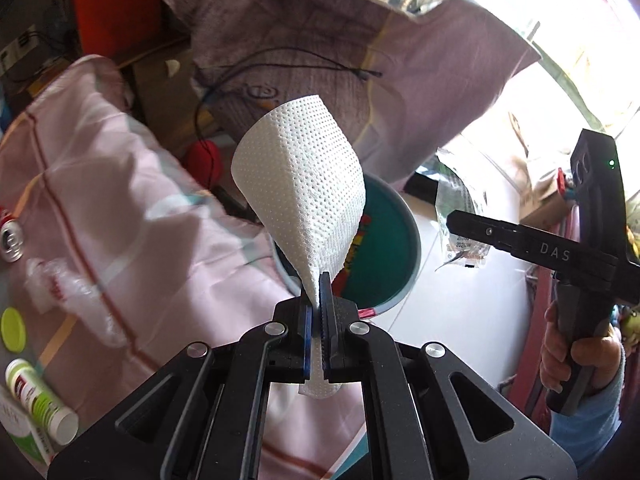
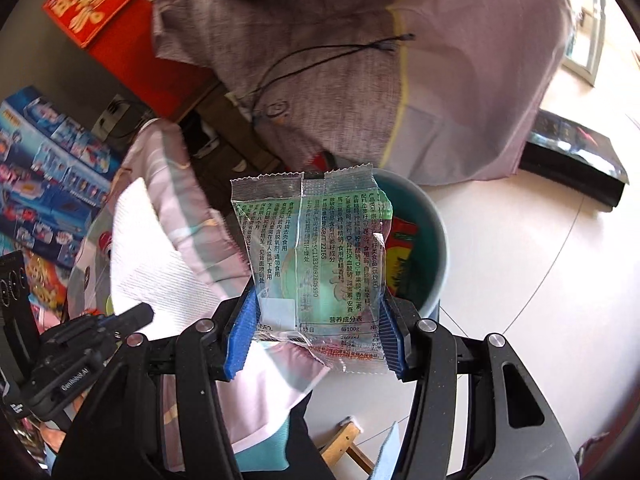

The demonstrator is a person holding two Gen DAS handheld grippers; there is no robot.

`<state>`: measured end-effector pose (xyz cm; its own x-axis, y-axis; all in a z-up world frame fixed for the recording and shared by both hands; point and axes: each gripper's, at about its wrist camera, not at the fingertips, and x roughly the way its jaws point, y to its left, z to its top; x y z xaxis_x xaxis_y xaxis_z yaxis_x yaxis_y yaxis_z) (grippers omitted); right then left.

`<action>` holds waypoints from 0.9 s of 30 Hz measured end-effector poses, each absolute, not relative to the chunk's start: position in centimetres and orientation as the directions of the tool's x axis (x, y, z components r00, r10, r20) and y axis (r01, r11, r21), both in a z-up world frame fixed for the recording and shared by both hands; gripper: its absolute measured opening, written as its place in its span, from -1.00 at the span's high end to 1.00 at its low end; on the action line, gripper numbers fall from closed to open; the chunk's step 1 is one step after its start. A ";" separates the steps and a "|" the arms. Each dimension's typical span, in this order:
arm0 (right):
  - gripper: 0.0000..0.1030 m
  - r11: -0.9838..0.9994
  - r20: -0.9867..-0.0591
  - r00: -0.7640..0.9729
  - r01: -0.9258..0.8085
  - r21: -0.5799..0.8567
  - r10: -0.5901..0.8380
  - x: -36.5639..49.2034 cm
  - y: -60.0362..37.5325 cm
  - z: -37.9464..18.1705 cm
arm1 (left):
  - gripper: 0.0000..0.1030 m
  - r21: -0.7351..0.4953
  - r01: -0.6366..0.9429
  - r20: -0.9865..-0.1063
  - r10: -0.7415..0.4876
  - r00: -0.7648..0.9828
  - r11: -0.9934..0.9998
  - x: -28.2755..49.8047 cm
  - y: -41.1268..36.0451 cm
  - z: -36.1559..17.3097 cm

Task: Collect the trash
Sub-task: 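Carry the tissue and clear packet over the teal bin and release both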

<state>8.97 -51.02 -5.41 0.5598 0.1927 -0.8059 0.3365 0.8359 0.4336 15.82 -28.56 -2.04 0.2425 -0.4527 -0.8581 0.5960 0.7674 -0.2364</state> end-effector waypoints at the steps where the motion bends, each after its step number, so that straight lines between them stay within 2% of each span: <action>1: 0.00 0.830 -0.807 0.557 0.345 0.437 0.194 9.1 -51.5 -5.7 | 0.92 -0.238 0.600 -0.861 -0.452 0.233 0.764 16.0 -29.1 -2.4; 12: 0.00 0.802 -0.827 0.529 0.401 0.442 0.191 10.6 -54.4 -7.7 | 0.92 -0.267 0.633 -0.888 -0.441 0.132 0.727 18.4 -34.1 -6.9; 17: 0.00 0.798 -0.838 0.517 0.423 0.429 0.176 10.7 -55.1 -8.2 | 0.83 -0.267 0.644 -0.900 -0.424 0.100 0.717 18.7 -35.5 -8.6; 19: 0.00 0.796 -0.841 0.512 0.430 0.425 0.173 10.7 -55.1 -8.3 | 0.35 -0.261 0.641 -0.903 -0.418 0.103 0.721 18.8 -35.7 -9.1; 20: 0.00 0.796 -0.844 0.509 0.432 0.423 0.173 10.7 -55.1 -8.4 | 0.21 -0.251 0.641 -0.905 -0.411 0.112 0.726 18.9 -35.8 -9.2; 21: -0.01 0.796 -0.845 0.507 0.433 0.423 0.173 10.7 -55.1 -8.5 | -0.06 -0.241 0.639 -0.906 -0.405 0.123 0.731 19.1 -35.8 -9.3; 22: -0.01 0.796 -0.846 0.504 0.434 0.421 0.173 10.7 -55.1 -8.5 | -0.20 -0.231 0.635 -0.905 -0.402 0.138 0.737 19.2 -35.7 -9.3; 27: -0.01 0.800 -0.849 0.496 0.428 0.420 0.181 11.1 -54.6 -8.8 | -0.49 -0.221 0.621 -0.899 -0.403 0.169 0.752 19.4 -34.6 -8.6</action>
<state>11.12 -54.64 -8.76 0.4961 0.1808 -0.8492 0.4278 0.8002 0.4203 19.41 -34.64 -8.59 0.1686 -0.4035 -0.8993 0.6209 0.7521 -0.2210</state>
